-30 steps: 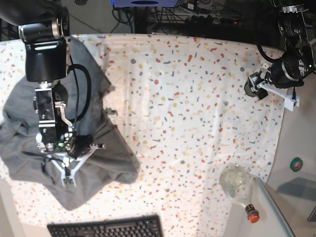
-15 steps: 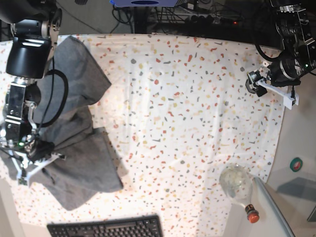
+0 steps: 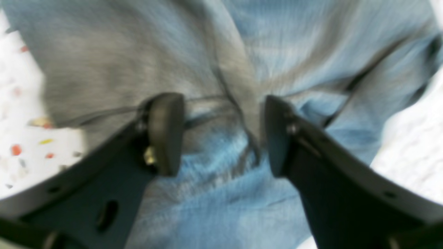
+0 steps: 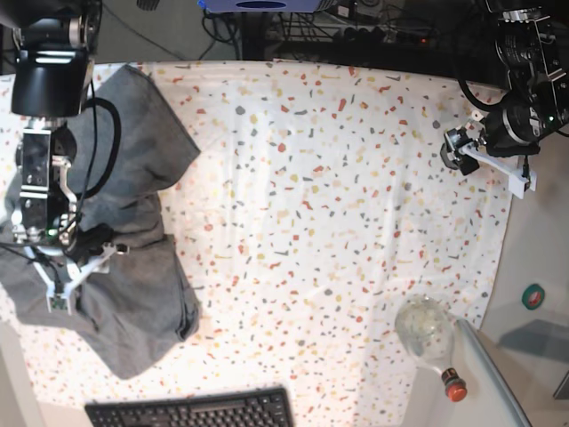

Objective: Layout the t-shirt on the table in an organized manner, then fold the t-shirt properly
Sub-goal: 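Release the shirt and move the right gripper over the bare cloth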

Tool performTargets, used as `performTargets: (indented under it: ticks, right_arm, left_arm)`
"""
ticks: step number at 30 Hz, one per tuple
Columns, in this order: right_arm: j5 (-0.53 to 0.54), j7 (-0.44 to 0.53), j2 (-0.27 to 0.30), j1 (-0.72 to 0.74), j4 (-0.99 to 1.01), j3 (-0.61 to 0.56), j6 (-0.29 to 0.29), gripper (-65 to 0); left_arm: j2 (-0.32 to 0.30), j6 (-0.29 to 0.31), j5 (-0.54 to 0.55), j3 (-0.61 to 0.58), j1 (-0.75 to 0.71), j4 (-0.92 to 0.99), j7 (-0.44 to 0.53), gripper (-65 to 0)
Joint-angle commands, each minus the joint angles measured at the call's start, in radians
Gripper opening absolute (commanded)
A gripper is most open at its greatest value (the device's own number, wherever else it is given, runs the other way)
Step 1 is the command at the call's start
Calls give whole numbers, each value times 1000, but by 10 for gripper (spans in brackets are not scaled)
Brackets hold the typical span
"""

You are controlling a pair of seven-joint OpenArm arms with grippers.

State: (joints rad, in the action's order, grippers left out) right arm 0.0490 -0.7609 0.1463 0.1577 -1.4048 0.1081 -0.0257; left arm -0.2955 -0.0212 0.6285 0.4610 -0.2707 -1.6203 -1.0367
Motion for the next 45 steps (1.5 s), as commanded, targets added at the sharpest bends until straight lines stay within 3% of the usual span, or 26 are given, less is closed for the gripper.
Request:
performTargets:
  ticks: [1,5,8,10,16,22,26,30,37,45]
  right_arm:
    - [2,30,2,-5,-74,-61,-1,-279]
    - [-64,68,34,-39,-124,-356,8,-278]
    - [-215,120,9,-19,2,-503,94,-275]
    - [-317,136,-26,4,89,-532,135,-246]
    - [-498,142,-93,69,275,-517,139,-225]
    - [-561,231,-95,82,353,-519,143,-225]
    - [-587,243,-95,89,402,-525,208,-225]
    - [-587,245,-103,72,402,-526,215,-228]
    - [-587,277,-121,82,407,-528,215,-423]
    - [-582,280,-124,122,444,-525,215,-434]
  left_arm:
    - [-17,4,3,11,4,-18,9,-133]
    - [-17,4,4,12,4,-21,9,-133]
    - [-17,4,6,12,3,-21,9,-132]
    - [-17,4,6,12,0,-21,9,-130]
    - [-17,4,6,14,0,-21,11,-128]
    - [-17,4,6,14,-2,-21,11,-128]
    - [-17,4,6,14,-2,-19,11,-127]
    - [-17,4,6,14,1,-15,11,-127]
    - [-17,4,6,14,4,-15,11,-127]
    - [-17,4,3,14,0,-13,11,-125]
